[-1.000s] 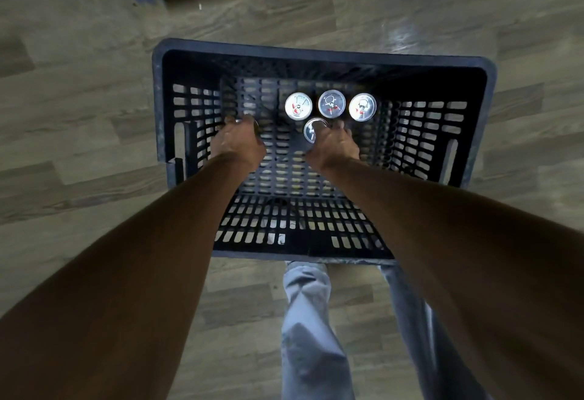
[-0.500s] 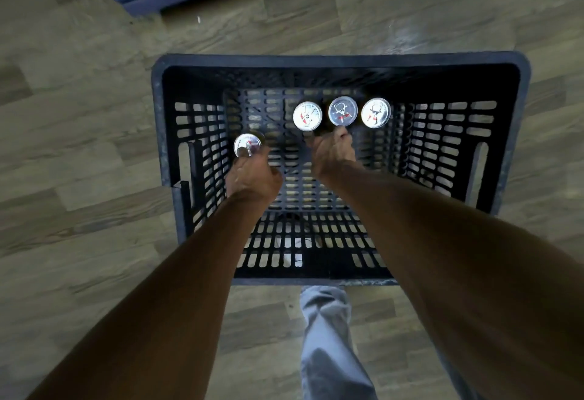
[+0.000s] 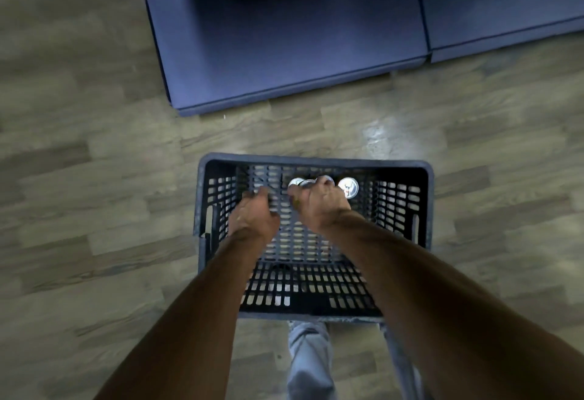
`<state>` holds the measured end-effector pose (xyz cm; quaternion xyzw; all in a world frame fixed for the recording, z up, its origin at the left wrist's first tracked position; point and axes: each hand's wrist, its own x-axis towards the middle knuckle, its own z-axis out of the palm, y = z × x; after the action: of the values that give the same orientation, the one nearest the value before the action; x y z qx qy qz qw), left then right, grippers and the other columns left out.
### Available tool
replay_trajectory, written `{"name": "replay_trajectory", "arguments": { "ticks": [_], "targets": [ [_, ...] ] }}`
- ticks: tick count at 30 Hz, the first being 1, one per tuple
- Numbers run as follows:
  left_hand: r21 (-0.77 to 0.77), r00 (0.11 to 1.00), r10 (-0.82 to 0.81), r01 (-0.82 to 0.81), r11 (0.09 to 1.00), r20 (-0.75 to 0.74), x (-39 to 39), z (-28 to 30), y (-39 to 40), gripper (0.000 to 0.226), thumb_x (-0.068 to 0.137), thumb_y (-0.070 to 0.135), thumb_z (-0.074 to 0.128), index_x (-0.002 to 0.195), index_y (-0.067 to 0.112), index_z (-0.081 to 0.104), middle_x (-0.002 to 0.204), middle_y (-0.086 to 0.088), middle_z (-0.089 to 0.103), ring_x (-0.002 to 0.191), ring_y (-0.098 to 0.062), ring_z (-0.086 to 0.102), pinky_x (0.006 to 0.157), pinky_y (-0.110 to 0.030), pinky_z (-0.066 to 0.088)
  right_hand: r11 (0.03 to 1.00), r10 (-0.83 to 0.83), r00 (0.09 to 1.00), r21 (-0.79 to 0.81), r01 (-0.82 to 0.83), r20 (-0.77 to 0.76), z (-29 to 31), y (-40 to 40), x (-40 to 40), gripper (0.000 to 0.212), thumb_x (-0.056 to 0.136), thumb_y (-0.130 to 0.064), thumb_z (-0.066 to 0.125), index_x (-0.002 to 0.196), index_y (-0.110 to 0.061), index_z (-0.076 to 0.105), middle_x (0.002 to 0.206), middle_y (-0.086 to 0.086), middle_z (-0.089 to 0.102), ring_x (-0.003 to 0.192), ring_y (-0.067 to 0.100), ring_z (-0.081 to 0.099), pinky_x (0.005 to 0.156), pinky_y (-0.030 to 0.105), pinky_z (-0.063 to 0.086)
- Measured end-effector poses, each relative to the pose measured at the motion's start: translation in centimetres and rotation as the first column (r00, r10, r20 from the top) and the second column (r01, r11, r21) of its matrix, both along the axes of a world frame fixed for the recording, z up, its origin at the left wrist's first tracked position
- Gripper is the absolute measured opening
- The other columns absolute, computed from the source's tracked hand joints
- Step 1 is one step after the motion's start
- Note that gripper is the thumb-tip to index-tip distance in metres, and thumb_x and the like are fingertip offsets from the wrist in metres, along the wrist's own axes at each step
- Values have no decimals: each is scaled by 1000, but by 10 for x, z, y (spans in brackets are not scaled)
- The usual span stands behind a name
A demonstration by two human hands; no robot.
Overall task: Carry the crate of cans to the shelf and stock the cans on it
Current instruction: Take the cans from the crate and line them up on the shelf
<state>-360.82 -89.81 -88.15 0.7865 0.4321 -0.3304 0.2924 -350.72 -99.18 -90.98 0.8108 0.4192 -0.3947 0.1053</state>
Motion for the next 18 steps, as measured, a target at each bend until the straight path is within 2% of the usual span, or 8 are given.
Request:
{"name": "replay_trajectory", "arguments": {
  "ticks": [2, 4, 7, 9, 12, 15, 18],
  "targets": [
    [6, 1000, 2, -2, 1000, 19, 12, 29, 6, 42, 92, 28, 58, 131, 26, 43, 122, -8, 60, 109, -29, 60, 83, -36, 46, 999, -4, 998, 39, 6, -61, 42, 14, 13, 43, 97, -36, 47, 140, -36, 46, 131, 30, 50, 117, 42, 53, 96, 43, 43],
    [-12, 999, 24, -23, 1000, 45, 25, 65, 13, 56, 86, 26, 64, 134, 27, 38, 126, -8, 56, 113, -31, 59, 87, -39, 48, 991, -4, 998, 134, 11, -57, 94, 27, 26, 44, 94, -40, 50, 138, -38, 45, 125, 25, 53, 113, 40, 54, 97, 43, 41],
    [-104, 952, 245, -229, 968, 185, 47, 134, 23, 66, 67, 46, 71, 123, 36, 37, 111, 3, 62, 103, -23, 63, 82, -35, 51, 948, -5, 1000, 318, 12, -23, 177, 45, 45, 45, 92, -39, 47, 137, -37, 44, 115, 20, 56, 104, 38, 56, 92, 42, 43],
    [-145, 845, 421, -395, 907, 331, 61, 186, 28, 57, 62, 49, 72, 111, 38, 44, 97, 12, 64, 91, -15, 63, 73, -28, 51, 910, -7, 1000, 415, 4, 7, 234, 56, 62, 46, 88, -44, 42, 133, -34, 45, 107, 17, 60, 98, 37, 59, 87, 41, 44],
    [-179, 717, 503, -482, 858, 483, 78, 270, 37, 46, 62, 45, 77, 100, 35, 52, 87, 15, 66, 81, -7, 64, 63, -20, 46, 865, -41, 996, 501, -2, 75, 325, 70, 88, 47, 79, -52, 41, 119, -27, 47, 96, 11, 63, 91, 36, 62, 82, 39, 43],
    [-216, 668, 523, -490, 845, 530, 95, 356, 43, 53, 49, 57, 69, 95, 37, 54, 84, 14, 70, 79, -8, 66, 69, -29, 55, 798, -193, 981, 584, 148, 15, 418, 74, 104, 52, 69, -56, 45, 113, -29, 49, 98, 5, 65, 96, 34, 62, 83, 38, 45],
    [-260, 620, 515, -458, 850, 592, 117, 442, 38, 50, 48, 53, 71, 92, 38, 54, 85, 13, 70, 83, -10, 65, 78, -32, 55, 704, -318, 948, 672, 231, 7, 503, 66, 121, 58, 67, -61, 39, 112, -28, 55, 98, 2, 68, 98, 30, 63, 83, 37, 46]
  ]
}}
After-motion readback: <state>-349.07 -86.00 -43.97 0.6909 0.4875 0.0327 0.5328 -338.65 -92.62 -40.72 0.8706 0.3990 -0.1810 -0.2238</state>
